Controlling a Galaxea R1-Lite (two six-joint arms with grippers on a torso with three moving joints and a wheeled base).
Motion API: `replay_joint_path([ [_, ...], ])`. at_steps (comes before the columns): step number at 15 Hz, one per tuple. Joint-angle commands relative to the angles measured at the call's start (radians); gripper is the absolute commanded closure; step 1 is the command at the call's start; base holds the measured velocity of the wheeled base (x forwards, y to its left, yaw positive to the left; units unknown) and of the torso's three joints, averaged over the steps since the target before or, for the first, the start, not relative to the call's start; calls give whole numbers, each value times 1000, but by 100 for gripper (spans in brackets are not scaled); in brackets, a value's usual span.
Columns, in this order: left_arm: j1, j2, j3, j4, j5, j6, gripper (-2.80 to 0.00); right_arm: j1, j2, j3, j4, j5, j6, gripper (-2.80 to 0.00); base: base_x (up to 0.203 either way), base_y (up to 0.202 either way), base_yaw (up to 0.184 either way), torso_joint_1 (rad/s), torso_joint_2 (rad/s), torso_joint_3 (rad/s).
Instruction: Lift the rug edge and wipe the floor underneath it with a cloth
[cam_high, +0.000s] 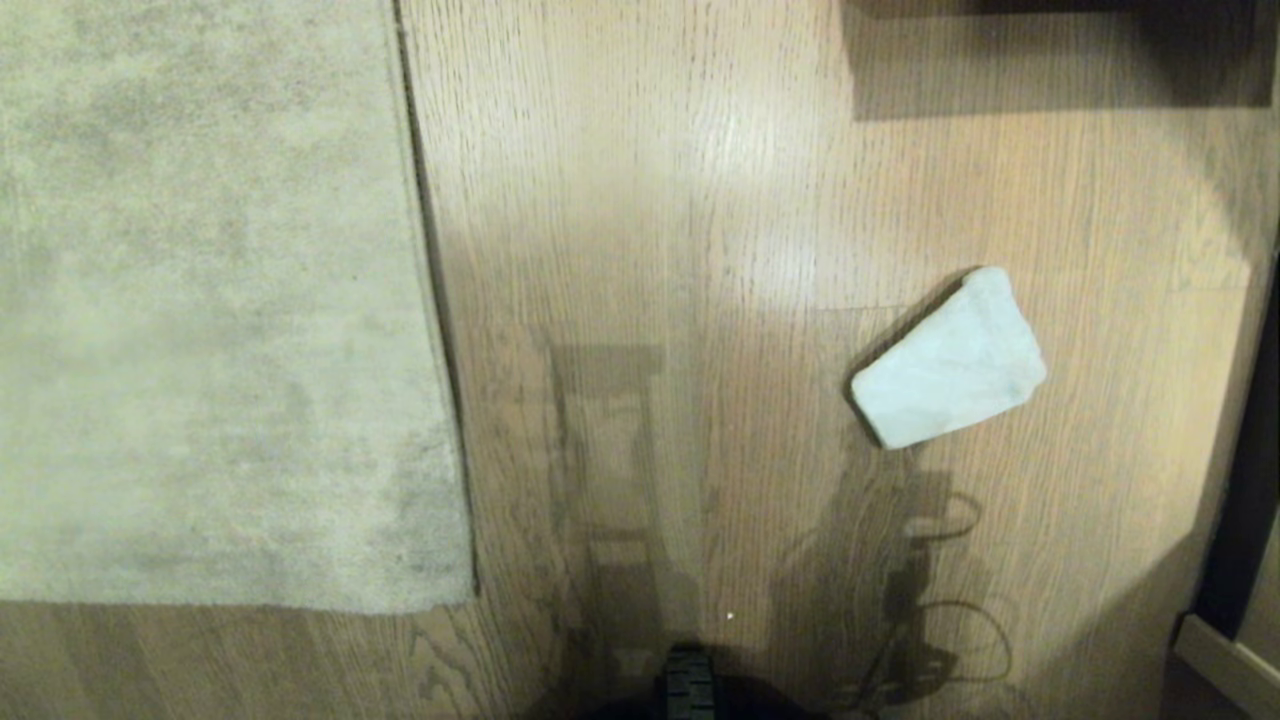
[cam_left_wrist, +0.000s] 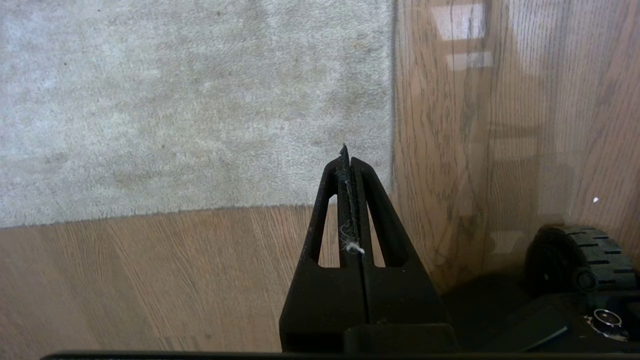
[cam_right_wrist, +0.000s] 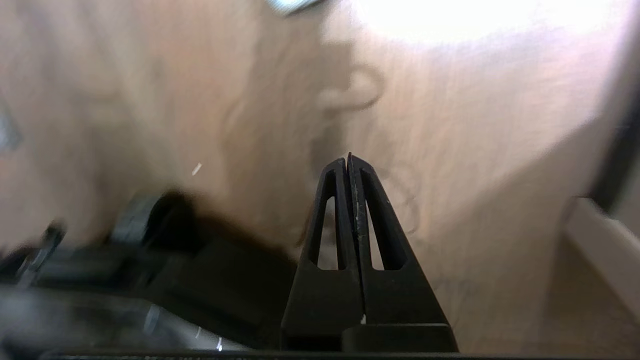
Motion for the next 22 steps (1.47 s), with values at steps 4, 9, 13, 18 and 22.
replay_joint_path([
  [4, 0, 2, 0, 0, 1, 0, 0, 1, -44, 29, 0, -106, -24, 0, 0, 0, 0, 0, 0, 0],
  [9, 0, 2, 0, 0, 1, 0, 0, 1, -44, 32, -6, -82, -33, 0, 0, 0, 0, 0, 0, 0],
  [13, 0, 2, 0, 0, -1, 0, 0, 1, -44, 32, -6, -82, -26, 0, 0, 0, 0, 0, 0, 0],
  [18, 0, 2, 0, 1, 1, 0, 0, 1, -44, 32, -7, -82, -26, 0, 0, 0, 0, 0, 0, 0],
  [22, 0, 2, 0, 0, 1, 0, 0, 1, -44, 32, -7, -82, -26, 0, 0, 0, 0, 0, 0, 0],
])
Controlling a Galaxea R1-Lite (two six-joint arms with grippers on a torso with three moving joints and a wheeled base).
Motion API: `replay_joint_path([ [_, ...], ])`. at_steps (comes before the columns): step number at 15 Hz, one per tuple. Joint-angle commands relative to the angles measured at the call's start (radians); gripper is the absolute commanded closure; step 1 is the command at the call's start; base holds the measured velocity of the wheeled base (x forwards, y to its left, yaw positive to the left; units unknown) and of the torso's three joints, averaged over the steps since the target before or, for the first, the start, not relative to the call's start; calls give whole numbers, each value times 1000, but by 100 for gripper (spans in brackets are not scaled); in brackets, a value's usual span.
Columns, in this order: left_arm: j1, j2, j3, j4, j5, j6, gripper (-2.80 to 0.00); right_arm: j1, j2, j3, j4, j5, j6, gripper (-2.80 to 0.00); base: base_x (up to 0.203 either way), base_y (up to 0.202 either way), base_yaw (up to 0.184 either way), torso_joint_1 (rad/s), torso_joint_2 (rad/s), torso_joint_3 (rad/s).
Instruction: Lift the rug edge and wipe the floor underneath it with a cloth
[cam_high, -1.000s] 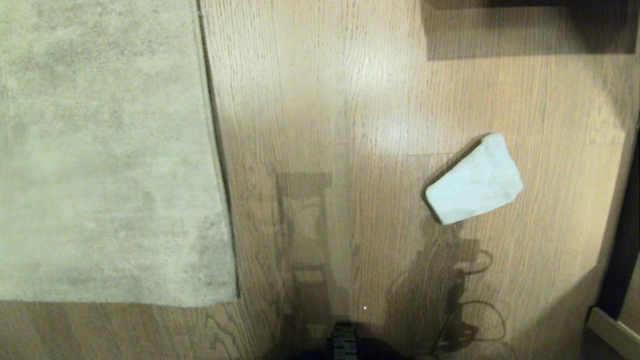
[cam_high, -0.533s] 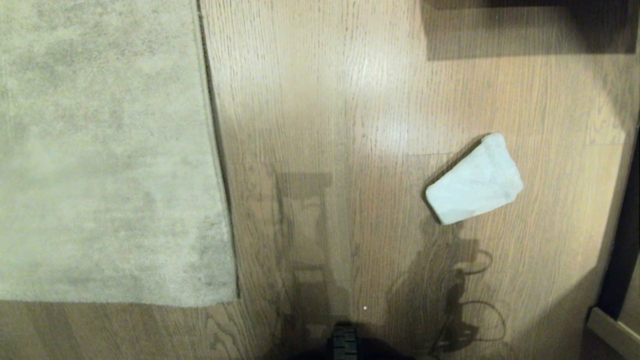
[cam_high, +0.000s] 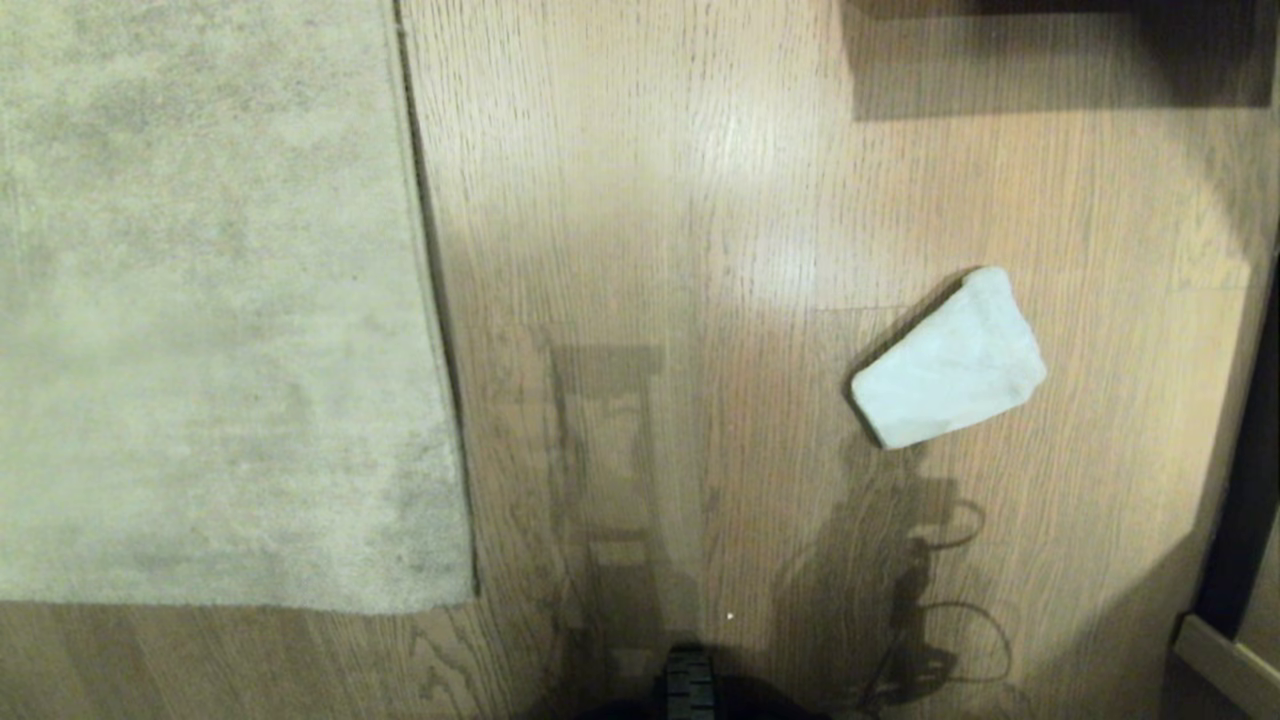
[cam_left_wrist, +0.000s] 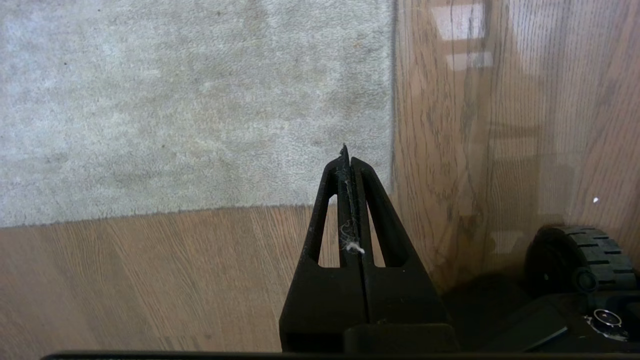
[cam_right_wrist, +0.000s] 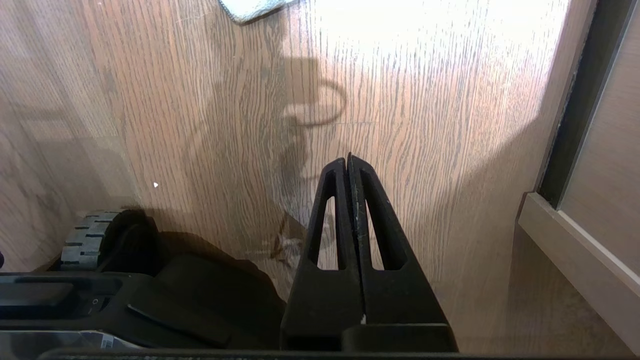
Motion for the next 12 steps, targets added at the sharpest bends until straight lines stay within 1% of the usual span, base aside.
replay_joint_path([
  [1, 0, 2, 0, 0, -1, 1, 0, 0, 4, 0, 1, 0, -1, 0, 0, 0, 0, 0, 0, 0],
  [7, 0, 2, 0, 0, 1, 1, 0, 0, 4, 0, 1, 0, -1, 0, 0, 0, 0, 0, 0, 0],
  [12, 0, 2, 0, 1, 1, -20, 0, 0, 4, 0, 1, 0, -1, 0, 0, 0, 0, 0, 0, 0],
])
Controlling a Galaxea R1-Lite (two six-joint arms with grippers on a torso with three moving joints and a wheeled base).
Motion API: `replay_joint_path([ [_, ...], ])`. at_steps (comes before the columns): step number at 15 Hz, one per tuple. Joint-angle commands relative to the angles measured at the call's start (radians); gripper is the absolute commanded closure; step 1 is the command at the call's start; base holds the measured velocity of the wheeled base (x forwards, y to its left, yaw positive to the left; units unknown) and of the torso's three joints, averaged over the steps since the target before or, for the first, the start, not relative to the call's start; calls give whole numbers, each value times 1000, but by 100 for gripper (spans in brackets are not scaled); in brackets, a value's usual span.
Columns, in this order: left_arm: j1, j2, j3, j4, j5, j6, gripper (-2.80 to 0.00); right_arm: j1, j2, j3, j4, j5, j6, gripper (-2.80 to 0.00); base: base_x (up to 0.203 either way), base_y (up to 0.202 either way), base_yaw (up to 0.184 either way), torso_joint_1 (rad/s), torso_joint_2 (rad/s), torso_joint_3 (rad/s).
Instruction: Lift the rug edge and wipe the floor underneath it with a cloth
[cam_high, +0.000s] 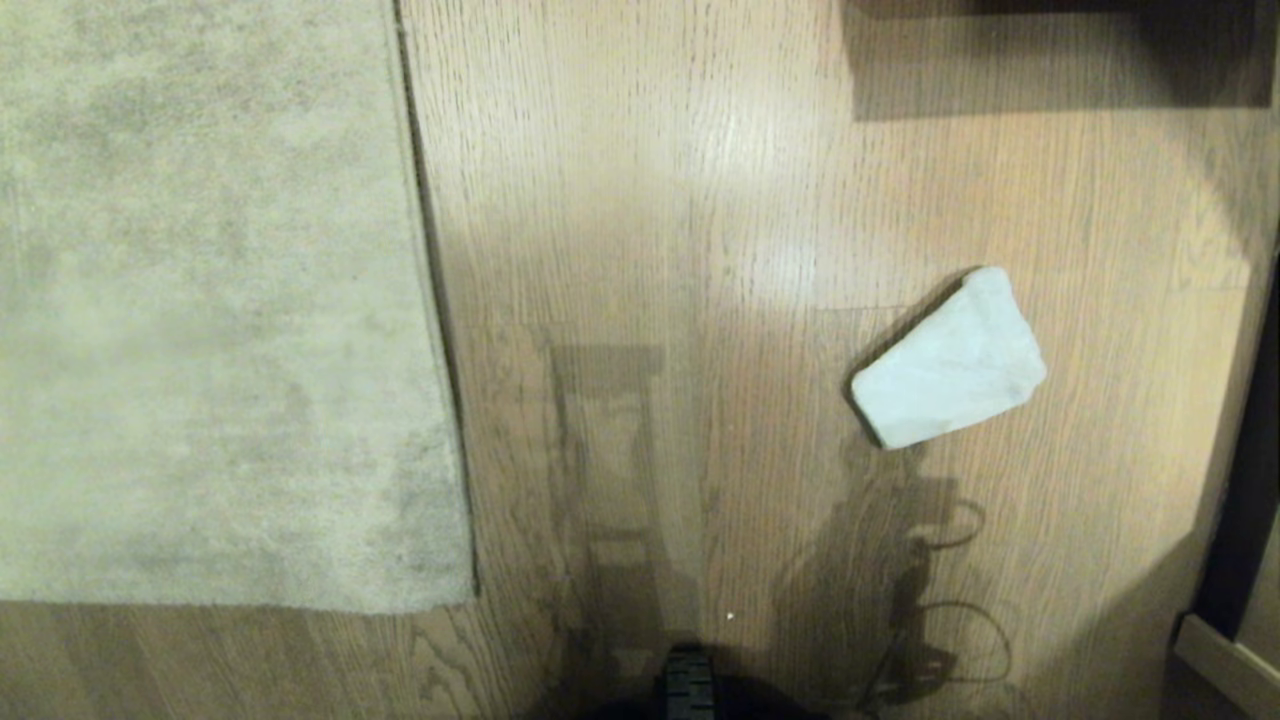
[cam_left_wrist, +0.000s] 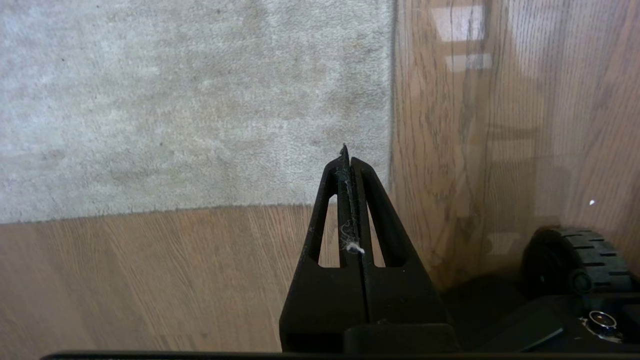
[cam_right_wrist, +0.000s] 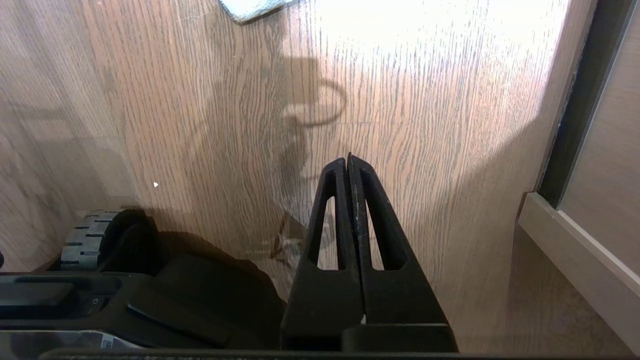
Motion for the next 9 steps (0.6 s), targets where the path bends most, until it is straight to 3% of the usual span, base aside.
replay_joint_path([
  [1, 0, 2, 0, 0, 0, -10, 0, 0, 3, 0, 1, 0, 0, 0, 0, 0, 0, 0, 0, 0],
  [9, 0, 2, 0, 0, 0, -20, 0, 0, 3, 0, 1, 0, 1, 0, 0, 0, 0, 0, 0, 0],
])
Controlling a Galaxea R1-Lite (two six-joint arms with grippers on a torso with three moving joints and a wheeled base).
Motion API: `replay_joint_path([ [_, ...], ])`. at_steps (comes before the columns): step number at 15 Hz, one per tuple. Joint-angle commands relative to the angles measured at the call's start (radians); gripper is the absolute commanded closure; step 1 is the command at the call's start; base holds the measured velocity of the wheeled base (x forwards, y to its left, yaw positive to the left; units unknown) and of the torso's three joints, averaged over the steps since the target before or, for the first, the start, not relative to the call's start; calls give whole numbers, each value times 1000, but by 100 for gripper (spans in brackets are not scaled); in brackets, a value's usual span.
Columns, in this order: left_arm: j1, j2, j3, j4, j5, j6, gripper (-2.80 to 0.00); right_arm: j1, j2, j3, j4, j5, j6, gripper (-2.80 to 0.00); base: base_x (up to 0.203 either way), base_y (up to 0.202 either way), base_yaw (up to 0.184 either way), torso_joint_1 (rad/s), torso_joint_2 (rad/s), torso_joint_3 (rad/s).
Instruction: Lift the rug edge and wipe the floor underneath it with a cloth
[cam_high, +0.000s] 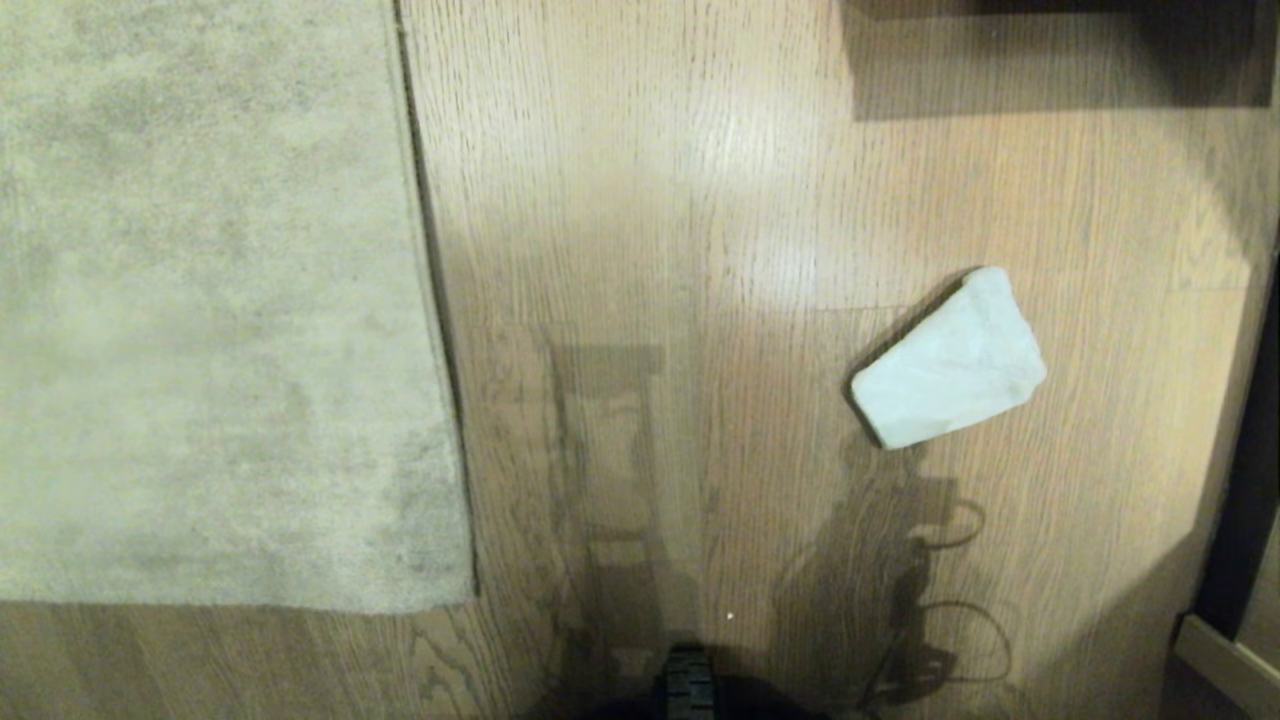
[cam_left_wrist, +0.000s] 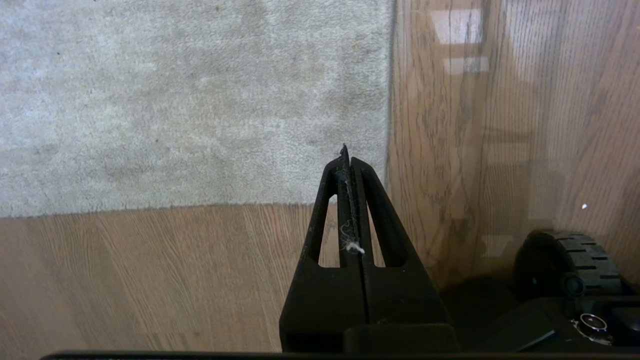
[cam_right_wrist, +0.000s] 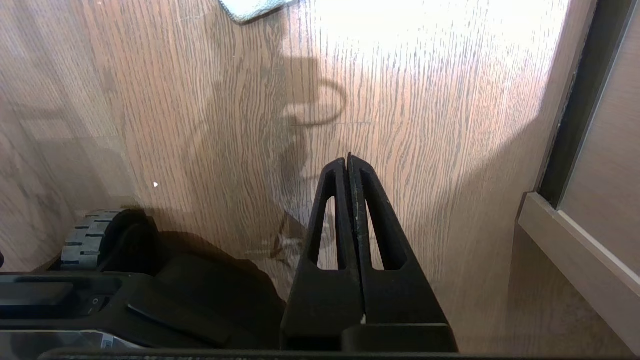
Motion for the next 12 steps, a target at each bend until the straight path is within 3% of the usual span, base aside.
replay_joint_path([
  [1, 0, 2, 0, -2, 0, 0, 0, 0, 2, 0, 1, 0, -1, 0, 0, 0, 0, 0, 0, 0],
  [12, 0, 2, 0, -2, 0, -16, 0, 0, 2, 0, 1, 0, -1, 0, 0, 0, 0, 0, 0, 0],
])
